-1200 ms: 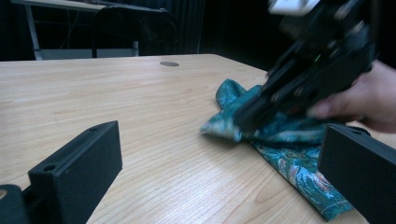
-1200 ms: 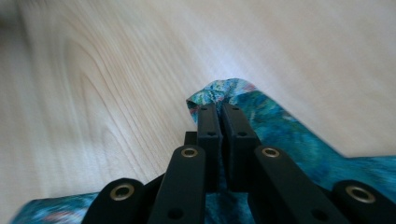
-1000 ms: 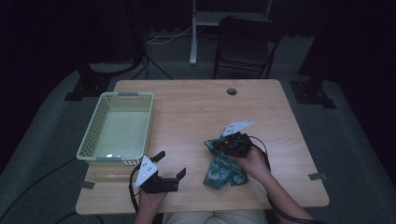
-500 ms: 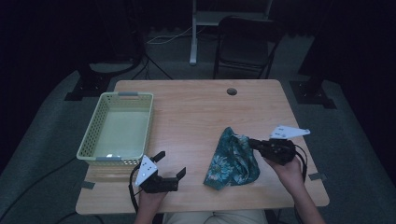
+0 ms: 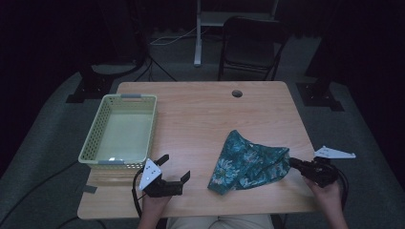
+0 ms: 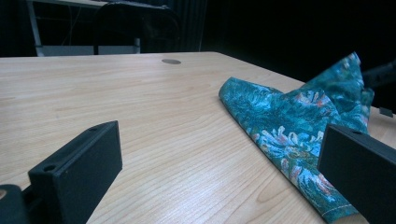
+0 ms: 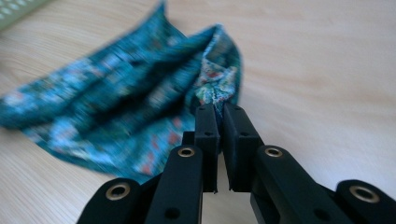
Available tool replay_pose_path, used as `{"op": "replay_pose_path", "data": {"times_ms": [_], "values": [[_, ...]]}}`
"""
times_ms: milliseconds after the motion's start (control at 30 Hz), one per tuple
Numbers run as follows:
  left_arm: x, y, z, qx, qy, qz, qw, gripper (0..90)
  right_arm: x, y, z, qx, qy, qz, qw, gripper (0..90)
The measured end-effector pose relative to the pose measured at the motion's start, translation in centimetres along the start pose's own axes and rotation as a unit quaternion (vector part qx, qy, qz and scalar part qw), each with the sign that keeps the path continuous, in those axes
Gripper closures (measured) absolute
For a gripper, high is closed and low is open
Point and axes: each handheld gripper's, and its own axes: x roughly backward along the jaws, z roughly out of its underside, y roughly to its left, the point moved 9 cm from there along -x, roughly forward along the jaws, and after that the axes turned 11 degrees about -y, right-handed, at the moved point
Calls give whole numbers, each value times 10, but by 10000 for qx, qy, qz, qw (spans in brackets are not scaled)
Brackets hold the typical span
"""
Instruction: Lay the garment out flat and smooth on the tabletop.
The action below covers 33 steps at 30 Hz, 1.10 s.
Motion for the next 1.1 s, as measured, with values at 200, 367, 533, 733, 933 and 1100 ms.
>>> {"op": "replay_pose_path", "data": {"times_ms": [200,367,533,733,933,1100], "values": [[-2,-1,1,-15,69,51,10000,6,14,-22,28,-266,94,293,9992,843],[-3,-1,2,-8,128,50,9999,6,18,-38,39,-371,-50,629,9973,694],[-3,-2,3,-3,179,61,9998,6,17,-48,32,-438,-403,842,9947,423],[-6,-5,4,128,284,235,9992,6,5,-50,26,-501,-557,625,9952,183],[-18,-22,-3,347,399,551,9971,6,1,-45,17,-594,-1022,159,9929,173],[-33,-39,-12,220,492,742,9958,6,1,-50,14,-749,-1179,188,9900,173]]}}
